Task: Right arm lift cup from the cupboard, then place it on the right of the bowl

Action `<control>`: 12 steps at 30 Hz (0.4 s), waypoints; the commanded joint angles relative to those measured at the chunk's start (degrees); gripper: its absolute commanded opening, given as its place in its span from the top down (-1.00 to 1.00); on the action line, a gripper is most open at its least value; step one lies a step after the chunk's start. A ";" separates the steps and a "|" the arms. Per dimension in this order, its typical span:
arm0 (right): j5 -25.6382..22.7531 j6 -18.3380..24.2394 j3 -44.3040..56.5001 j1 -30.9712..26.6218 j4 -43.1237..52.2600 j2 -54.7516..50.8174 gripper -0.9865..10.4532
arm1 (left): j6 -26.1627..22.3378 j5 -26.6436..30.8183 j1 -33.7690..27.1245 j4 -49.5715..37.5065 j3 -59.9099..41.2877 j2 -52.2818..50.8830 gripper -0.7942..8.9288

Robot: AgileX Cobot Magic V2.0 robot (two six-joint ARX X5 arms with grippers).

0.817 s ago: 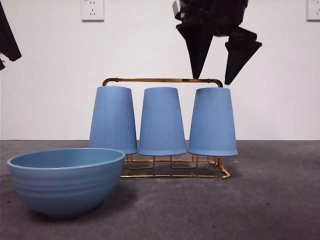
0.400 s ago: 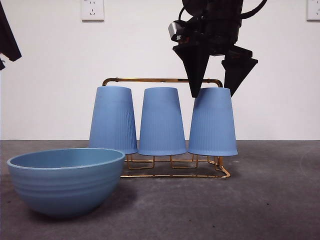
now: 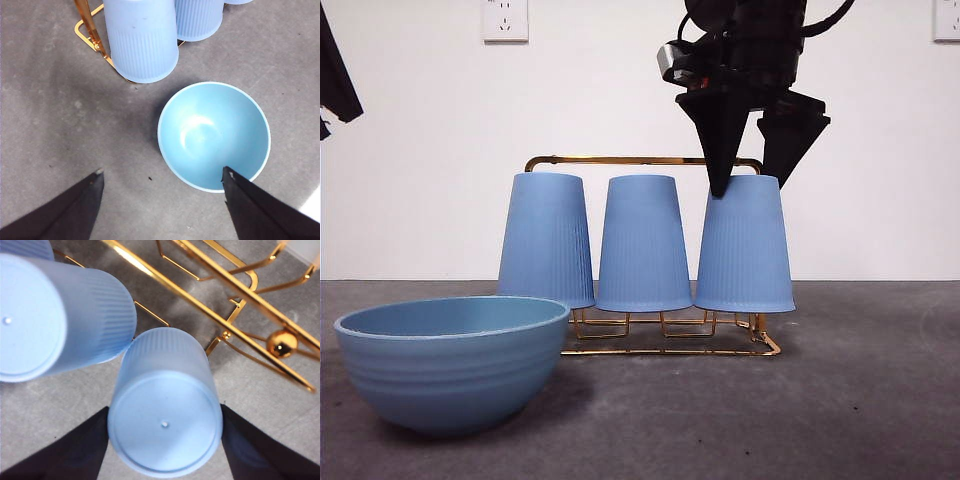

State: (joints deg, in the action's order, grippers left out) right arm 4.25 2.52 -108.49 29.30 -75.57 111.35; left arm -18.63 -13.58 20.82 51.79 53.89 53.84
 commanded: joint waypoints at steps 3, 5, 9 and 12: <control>-0.24 -0.61 -1.14 0.48 -0.11 -1.53 0.37 | 0.07 0.04 0.26 -0.42 1.14 0.39 0.06; -0.24 -0.61 -1.14 0.48 -0.07 -3.13 0.37 | 0.07 0.04 0.26 -0.44 1.14 0.39 0.06; -0.24 -0.74 -1.14 0.50 -0.07 -6.97 0.37 | 0.07 0.04 0.26 -0.42 1.14 0.39 0.06; -0.24 -1.16 -1.14 0.59 -0.09 -10.62 0.37 | 0.07 0.04 0.26 -0.44 1.14 0.39 0.06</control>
State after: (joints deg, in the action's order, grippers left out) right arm 4.23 2.24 -108.49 29.32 -75.72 100.68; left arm -18.63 -13.58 20.82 51.79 53.91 53.84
